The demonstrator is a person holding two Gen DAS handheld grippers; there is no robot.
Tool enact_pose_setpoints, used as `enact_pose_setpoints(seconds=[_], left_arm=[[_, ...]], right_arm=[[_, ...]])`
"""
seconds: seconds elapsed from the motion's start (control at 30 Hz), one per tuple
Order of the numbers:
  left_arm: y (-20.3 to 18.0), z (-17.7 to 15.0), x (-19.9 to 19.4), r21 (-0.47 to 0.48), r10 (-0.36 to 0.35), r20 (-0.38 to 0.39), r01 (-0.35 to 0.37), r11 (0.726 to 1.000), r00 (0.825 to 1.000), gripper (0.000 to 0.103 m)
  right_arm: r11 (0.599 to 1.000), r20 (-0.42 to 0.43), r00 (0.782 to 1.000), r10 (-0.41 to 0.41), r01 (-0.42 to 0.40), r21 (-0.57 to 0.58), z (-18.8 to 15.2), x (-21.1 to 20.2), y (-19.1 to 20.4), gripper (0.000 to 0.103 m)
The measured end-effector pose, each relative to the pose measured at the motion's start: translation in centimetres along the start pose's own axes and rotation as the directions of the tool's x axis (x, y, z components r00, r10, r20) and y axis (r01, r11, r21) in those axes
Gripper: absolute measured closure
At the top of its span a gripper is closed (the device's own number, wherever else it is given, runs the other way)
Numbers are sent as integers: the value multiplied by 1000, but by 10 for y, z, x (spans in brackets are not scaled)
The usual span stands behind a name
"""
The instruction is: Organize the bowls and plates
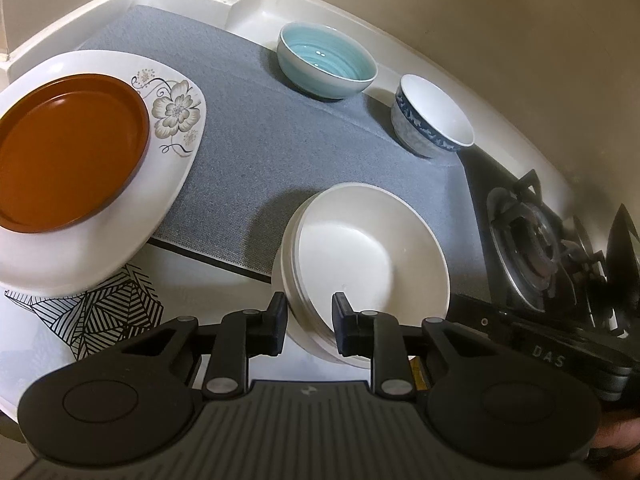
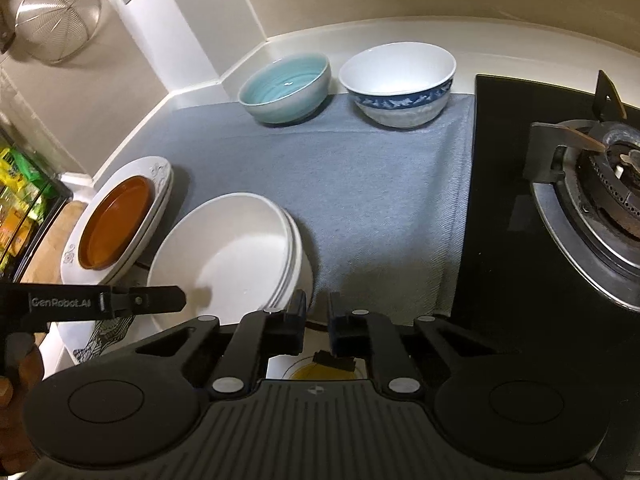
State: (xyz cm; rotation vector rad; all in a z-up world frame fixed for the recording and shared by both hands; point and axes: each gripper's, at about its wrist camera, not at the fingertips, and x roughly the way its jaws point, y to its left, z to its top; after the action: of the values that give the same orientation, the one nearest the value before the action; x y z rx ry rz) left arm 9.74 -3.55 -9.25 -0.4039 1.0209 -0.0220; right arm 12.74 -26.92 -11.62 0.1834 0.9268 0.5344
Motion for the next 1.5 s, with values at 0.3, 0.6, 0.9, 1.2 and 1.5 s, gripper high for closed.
enact_pose_setpoints(seconds=[0.3, 0.6, 0.9, 1.2, 1.5], left_arm=[[-15, 1, 0, 90, 6, 4, -6, 996, 1000, 77], [-21, -4, 2, 133, -27, -37, 32, 991, 999, 77], [-14, 1, -5, 109, -26, -12, 28, 994, 1000, 76], [-2, 18, -33, 101, -58, 60, 51, 994, 997, 67], [19, 50, -45, 76, -69, 119, 61, 995, 990, 67]], right_arm=[[998, 81, 997, 2, -7, 66, 12, -14, -9, 70], [999, -18, 1000, 13, -12, 51, 10, 6, -7, 63], [999, -48, 999, -9, 11, 38, 0, 4, 1, 82], [996, -29, 999, -44, 46, 79, 1, -3, -3, 79], [989, 82, 988, -129, 122, 87, 9, -27, 12, 79]])
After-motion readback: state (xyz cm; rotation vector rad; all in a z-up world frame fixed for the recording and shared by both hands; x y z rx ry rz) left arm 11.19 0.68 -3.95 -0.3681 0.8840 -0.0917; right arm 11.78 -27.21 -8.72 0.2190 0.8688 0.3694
